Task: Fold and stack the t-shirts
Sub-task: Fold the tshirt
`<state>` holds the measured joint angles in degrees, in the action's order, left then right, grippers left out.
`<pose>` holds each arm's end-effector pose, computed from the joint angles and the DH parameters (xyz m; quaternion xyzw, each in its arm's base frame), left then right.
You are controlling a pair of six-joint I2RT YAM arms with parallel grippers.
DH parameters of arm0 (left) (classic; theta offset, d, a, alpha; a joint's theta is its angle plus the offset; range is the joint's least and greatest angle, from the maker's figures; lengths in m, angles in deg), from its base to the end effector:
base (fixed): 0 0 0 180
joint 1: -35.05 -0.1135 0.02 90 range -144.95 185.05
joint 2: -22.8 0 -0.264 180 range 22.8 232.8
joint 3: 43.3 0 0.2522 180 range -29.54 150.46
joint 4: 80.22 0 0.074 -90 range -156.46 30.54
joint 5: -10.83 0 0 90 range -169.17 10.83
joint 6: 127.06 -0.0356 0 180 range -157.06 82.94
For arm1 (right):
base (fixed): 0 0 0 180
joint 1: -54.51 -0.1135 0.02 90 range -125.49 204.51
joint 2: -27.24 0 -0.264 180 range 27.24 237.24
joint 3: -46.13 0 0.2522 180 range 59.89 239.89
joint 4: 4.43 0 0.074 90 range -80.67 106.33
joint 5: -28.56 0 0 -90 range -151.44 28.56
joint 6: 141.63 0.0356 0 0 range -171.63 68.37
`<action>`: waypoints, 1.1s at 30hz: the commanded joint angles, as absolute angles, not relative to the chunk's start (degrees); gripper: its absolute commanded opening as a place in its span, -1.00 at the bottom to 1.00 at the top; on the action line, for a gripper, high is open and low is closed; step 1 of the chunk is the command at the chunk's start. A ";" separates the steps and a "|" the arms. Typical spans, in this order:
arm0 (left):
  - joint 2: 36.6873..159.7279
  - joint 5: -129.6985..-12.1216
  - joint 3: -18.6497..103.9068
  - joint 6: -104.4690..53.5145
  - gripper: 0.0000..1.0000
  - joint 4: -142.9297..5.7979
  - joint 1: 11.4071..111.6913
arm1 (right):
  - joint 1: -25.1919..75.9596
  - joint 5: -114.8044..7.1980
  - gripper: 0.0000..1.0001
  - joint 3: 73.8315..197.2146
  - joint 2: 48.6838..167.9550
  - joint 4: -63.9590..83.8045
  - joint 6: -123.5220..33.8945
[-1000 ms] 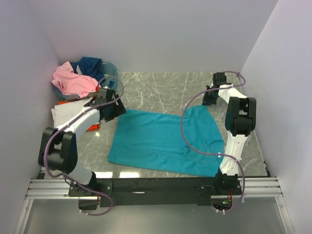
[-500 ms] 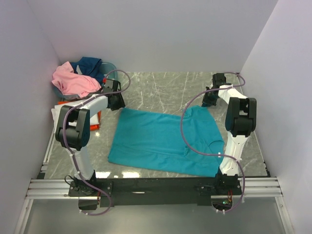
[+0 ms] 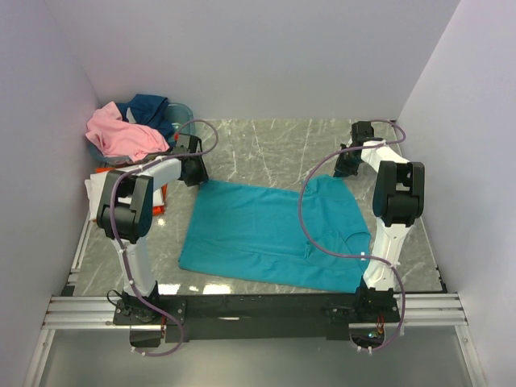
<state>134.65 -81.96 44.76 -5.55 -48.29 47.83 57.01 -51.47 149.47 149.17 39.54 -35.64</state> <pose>0.4009 -0.0892 0.1663 -0.1625 0.9414 -0.0895 0.2817 0.4488 -0.0134 0.1604 0.1351 0.9585 0.1116 0.2247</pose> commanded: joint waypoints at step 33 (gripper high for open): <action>141.80 -74.86 53.42 -7.53 -0.99 -51.96 47.88 | 57.41 -52.83 -1.00 159.20 144.74 46.94 -34.93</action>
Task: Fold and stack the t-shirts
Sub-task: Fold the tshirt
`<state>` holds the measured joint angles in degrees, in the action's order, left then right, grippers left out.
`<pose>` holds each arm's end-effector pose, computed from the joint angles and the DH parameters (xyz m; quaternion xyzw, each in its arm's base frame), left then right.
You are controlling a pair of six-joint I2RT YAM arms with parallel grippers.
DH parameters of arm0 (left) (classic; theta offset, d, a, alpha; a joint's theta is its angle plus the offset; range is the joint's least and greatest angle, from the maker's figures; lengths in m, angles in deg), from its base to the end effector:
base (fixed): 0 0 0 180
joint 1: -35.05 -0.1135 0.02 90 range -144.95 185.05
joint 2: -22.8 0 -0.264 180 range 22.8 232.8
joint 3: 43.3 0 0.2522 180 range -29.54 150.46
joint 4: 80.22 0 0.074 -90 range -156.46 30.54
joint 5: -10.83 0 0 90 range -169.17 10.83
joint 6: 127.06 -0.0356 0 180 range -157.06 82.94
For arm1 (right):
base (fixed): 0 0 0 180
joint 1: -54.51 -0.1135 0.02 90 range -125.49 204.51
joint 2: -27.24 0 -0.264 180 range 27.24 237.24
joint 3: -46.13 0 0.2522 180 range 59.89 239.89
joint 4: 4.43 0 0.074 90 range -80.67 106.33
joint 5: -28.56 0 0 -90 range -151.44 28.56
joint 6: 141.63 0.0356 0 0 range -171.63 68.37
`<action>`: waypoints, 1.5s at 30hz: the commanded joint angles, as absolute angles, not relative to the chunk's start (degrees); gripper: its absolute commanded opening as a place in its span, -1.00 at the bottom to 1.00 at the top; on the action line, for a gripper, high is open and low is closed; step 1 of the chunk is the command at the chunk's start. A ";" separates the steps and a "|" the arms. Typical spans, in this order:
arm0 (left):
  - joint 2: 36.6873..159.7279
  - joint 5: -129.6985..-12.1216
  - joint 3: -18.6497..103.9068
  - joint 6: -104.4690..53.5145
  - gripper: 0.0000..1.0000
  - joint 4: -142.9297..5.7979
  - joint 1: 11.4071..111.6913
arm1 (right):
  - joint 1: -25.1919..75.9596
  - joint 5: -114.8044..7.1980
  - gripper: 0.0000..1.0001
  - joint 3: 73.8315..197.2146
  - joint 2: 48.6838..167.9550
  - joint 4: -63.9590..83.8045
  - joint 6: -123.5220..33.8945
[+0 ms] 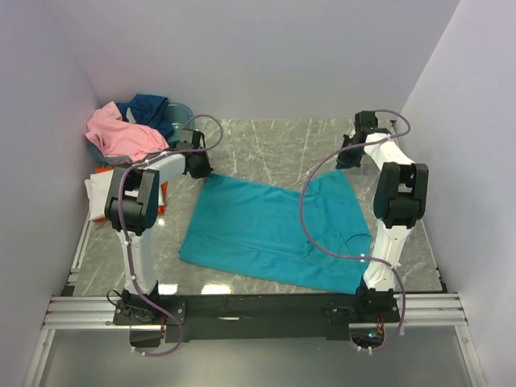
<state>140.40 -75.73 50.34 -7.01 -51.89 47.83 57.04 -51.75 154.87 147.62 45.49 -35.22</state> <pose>0.4284 -0.0994 0.1584 -0.1324 0.9366 -0.1444 0.2904 0.4523 -0.0140 0.1944 0.1385 0.9561 0.1108 0.2331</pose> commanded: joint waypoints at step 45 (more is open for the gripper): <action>131.01 -67.04 49.48 -8.84 -0.99 -61.02 43.40 | 58.55 -46.50 -1.00 139.44 111.63 50.98 -31.85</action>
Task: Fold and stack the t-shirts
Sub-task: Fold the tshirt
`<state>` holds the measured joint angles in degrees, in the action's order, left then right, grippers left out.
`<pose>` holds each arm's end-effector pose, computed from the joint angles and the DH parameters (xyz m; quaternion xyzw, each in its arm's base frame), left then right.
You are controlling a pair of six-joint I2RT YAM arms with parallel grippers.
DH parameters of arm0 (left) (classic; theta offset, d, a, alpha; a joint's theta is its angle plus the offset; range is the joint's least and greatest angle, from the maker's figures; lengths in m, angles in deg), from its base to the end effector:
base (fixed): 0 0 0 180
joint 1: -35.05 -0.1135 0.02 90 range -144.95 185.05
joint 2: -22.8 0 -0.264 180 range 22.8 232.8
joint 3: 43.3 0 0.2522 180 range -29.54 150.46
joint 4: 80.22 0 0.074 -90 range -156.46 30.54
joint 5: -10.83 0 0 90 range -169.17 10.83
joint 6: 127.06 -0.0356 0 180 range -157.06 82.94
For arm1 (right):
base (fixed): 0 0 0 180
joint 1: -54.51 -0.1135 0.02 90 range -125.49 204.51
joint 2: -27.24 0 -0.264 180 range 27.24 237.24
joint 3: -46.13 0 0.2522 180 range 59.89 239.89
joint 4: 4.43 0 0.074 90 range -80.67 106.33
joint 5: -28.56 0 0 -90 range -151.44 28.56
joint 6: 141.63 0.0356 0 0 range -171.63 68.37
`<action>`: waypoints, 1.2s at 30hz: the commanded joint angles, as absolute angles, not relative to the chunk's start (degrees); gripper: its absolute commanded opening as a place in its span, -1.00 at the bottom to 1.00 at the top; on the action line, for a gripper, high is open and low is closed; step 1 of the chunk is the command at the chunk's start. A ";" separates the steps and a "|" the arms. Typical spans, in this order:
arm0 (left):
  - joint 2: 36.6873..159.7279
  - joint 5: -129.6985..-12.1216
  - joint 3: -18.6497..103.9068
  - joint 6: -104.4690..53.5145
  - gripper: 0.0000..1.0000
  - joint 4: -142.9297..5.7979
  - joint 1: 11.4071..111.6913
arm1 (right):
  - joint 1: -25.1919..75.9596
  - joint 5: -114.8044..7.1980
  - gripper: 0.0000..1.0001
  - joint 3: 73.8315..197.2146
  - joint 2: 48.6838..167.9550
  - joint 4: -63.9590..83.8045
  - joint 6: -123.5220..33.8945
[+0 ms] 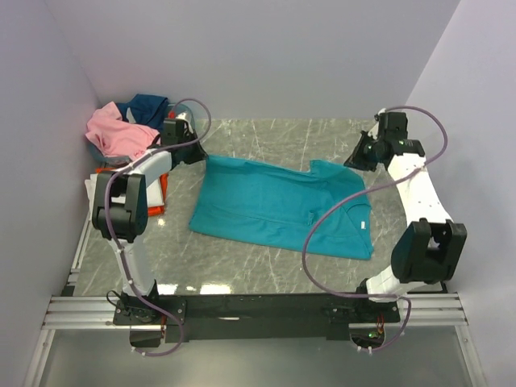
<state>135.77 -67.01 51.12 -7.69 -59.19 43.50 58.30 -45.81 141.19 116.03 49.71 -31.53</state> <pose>0.4400 -0.0730 0.2070 -0.1190 0.8929 -0.2279 0.3696 0.3377 -0.0128 0.3247 0.1435 0.9146 0.1761 0.3345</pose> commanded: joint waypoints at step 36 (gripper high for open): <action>109.03 -70.47 17.14 -1.20 -0.44 -60.22 43.49 | 58.55 -52.56 -1.00 106.83 92.28 56.78 -27.11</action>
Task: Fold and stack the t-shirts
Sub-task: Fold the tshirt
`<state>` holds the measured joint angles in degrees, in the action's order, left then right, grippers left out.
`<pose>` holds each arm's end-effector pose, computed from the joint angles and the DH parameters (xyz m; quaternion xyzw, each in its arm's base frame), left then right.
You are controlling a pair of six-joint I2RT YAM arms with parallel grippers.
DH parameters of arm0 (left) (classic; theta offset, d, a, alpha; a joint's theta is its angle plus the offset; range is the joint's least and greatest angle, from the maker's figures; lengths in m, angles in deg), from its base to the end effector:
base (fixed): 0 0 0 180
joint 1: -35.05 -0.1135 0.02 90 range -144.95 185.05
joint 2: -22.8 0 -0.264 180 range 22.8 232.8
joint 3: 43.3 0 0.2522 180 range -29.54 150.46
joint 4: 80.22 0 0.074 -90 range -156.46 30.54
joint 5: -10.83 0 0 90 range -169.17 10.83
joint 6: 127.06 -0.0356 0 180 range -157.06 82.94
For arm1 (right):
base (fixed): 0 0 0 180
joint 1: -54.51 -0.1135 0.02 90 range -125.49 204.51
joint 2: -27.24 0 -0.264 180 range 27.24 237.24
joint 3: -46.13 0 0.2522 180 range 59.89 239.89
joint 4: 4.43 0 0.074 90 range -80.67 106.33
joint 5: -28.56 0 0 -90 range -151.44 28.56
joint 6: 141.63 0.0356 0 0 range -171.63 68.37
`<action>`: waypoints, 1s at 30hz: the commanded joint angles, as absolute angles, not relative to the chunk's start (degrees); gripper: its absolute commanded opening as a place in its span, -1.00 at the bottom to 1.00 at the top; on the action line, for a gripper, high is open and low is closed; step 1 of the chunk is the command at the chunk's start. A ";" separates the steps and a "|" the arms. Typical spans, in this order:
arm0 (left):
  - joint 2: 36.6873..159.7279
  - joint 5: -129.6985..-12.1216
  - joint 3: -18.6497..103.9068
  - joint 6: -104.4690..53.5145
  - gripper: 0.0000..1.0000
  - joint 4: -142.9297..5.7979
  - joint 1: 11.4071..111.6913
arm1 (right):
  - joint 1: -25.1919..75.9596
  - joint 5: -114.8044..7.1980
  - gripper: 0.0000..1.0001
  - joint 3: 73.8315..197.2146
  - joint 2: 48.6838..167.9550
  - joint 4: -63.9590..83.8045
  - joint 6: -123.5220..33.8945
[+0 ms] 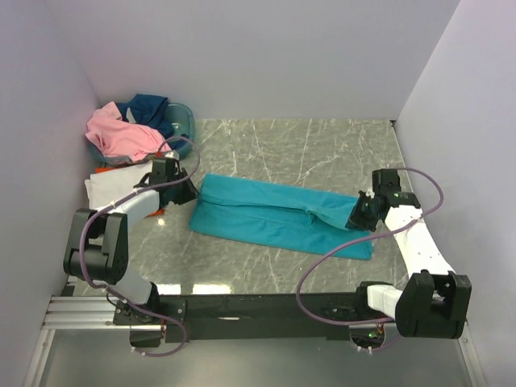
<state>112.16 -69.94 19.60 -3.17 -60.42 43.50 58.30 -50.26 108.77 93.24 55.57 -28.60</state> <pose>0.3140 -0.0524 0.1863 -0.1744 0.9089 -0.2037 0.3193 0.2132 -0.0072 0.2425 0.2028 0.9473 0.1318 0.2102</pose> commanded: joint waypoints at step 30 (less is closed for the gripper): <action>120.70 -66.52 33.30 2.93 0.23 -63.82 54.30 | 56.18 -50.81 0.03 108.84 101.85 44.32 -24.47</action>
